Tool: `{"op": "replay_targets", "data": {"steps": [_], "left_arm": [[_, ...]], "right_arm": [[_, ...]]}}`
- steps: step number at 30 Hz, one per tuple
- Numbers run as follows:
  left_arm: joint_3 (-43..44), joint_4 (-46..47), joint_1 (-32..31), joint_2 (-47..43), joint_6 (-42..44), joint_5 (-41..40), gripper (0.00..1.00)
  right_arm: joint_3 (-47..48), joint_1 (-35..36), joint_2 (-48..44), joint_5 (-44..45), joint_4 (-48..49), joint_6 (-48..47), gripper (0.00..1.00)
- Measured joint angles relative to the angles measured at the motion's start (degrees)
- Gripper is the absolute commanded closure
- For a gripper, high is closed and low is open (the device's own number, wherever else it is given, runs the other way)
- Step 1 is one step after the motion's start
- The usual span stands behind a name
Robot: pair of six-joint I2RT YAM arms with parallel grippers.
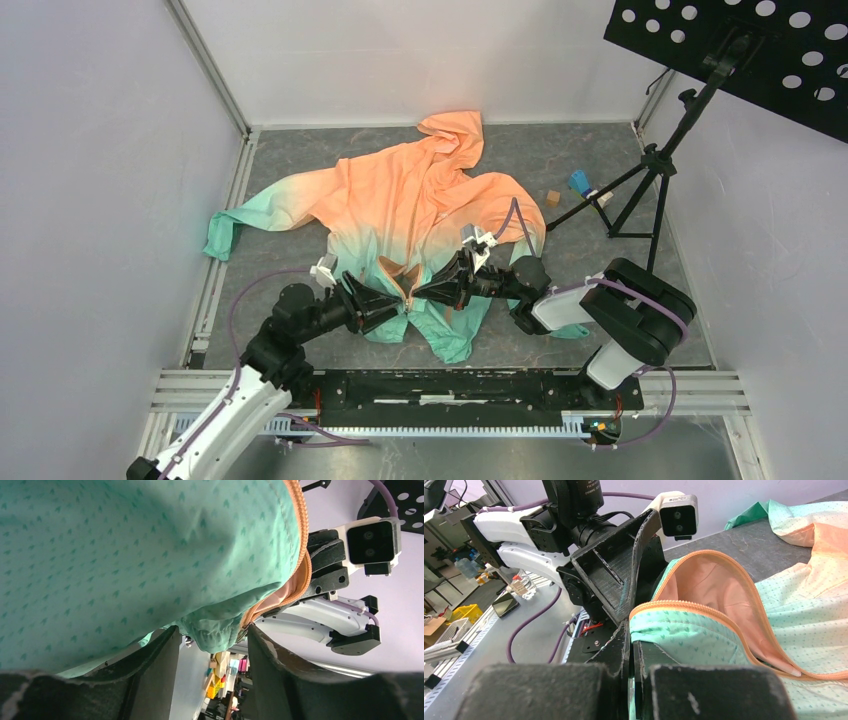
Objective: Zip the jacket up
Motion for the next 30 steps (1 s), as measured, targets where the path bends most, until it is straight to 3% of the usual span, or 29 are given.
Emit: {"op": "replay_targets", "data": {"steps": [12, 14, 17, 21, 30], "left_arm": [[-1.9, 6.5, -2.3, 2.8, -1.4, 0.0, 0.55], [-1.9, 7.8, -2.6, 3.3, -1.7, 0.0, 0.62], [-2.1, 9.5, -3.0, 3.7, -2.2, 0.0, 0.87], [-2.7, 10.7, -3.2, 3.2, -2.3, 0.0, 0.97], [-2.9, 9.9, -3.4, -0.3, -1.0, 0.0, 0.98]], "right_arm": [[0.0, 0.0, 0.0, 0.0, 0.0, 0.0, 1.00], [0.0, 0.0, 0.0, 0.0, 0.0, 0.0, 1.00], [0.0, -0.1, 0.0, 0.0, 0.0, 0.0, 1.00], [0.0, -0.1, 0.0, 0.0, 0.0, 0.0, 1.00], [0.0, 0.0, 0.4, 2.7, 0.0, 0.3, 1.00]]}}
